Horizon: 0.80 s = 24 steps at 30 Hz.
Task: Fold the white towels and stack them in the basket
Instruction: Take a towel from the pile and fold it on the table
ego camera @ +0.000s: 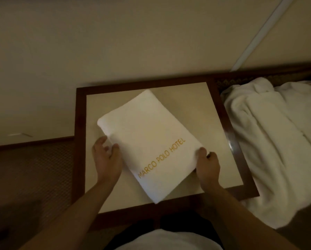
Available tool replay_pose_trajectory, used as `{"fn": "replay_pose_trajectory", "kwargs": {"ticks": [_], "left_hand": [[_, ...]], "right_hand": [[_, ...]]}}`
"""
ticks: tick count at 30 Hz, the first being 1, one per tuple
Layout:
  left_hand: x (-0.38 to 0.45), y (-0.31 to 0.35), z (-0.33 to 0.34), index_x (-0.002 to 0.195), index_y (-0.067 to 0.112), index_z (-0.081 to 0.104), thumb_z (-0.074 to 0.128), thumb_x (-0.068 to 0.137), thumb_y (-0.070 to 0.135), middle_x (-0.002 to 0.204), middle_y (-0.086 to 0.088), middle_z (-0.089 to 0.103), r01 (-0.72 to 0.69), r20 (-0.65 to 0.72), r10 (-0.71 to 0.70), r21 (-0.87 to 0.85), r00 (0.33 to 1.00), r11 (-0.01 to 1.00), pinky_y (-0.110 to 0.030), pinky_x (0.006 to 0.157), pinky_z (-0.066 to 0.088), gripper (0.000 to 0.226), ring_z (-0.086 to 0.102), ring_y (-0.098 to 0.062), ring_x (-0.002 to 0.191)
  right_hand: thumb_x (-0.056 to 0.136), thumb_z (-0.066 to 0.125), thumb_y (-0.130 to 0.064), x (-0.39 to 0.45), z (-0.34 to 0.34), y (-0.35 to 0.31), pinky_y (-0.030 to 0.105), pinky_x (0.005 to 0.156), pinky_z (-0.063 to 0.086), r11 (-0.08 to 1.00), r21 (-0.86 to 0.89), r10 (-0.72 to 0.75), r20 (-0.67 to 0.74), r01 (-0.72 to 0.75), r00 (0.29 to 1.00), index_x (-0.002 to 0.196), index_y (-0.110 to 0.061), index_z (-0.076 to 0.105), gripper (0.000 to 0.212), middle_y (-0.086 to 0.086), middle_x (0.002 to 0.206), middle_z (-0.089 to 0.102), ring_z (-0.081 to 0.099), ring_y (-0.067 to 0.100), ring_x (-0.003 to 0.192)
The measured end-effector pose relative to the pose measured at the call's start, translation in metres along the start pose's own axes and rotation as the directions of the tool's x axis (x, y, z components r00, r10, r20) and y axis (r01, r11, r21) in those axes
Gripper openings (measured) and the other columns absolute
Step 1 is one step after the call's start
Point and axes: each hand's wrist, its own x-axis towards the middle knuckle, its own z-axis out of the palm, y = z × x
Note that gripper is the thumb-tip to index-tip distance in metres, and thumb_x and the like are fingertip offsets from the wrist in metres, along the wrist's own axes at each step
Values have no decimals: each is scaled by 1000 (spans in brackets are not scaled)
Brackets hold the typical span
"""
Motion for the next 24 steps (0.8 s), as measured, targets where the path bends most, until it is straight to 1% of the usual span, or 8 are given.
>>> {"fn": "replay_pose_trajectory", "kwargs": {"ticks": [3,5,7,8,11,14,19,24], "left_hand": [[-7,-15,-18,145,19,40,56,101,29,131,2,54,171,51,-169,-22,984,985,-28,83,48,47,59,-19,112],[-8,-20,-26,144,21,41,54,102,37,127,1,58,182,111,-183,20,977,983,-35,85,51,46,61,-20,105],[-5,-23,-31,143,22,42,53,101,46,127,-4,62,198,153,-207,71,966,978,-46,94,53,50,63,-24,105],[-3,-23,-33,144,22,43,52,100,50,126,-5,62,206,173,-217,80,961,975,-48,95,53,53,63,-24,106],[1,-20,-34,141,19,46,52,98,56,122,-4,64,206,200,-222,94,954,974,-45,93,54,58,63,-23,105],[1,-19,-31,131,16,52,53,94,63,112,0,65,200,204,-222,124,953,972,-37,81,52,60,64,-19,96],[-5,-19,-25,125,17,54,61,87,67,106,1,67,136,148,-166,193,975,972,-28,64,49,64,65,-18,89],[-6,-21,-23,135,23,43,56,80,79,125,0,59,59,100,-93,304,991,951,-50,90,55,79,62,-26,110]], "right_hand": [[100,46,-44,-48,-1,20,44,64,60,995,-37,97,251,-91,963,91,-9,63,40,15,80,71,70,35,73],[100,43,-46,-62,-7,20,36,59,55,962,-272,80,374,27,924,85,-10,65,45,12,75,70,69,30,67],[102,37,-47,-60,-9,9,32,62,44,855,-479,-33,335,200,942,82,-13,61,46,4,78,64,60,17,69],[102,37,-47,-58,-8,0,32,64,43,833,-495,-93,313,246,945,83,-15,59,43,1,80,62,57,13,71],[100,44,-55,-40,10,-18,34,72,51,866,-377,-193,355,328,915,92,-19,59,40,-5,88,63,60,10,79],[90,53,-70,-28,32,-20,29,65,47,888,-320,-170,440,331,882,101,-19,57,52,-8,94,64,62,9,83],[91,59,-62,-30,44,-9,39,74,56,883,-286,-266,346,372,900,102,-19,56,44,-4,97,67,66,17,85],[90,59,-60,-31,48,-4,36,75,53,864,-377,-226,300,333,927,101,-17,54,45,-1,99,62,61,20,86]]}}
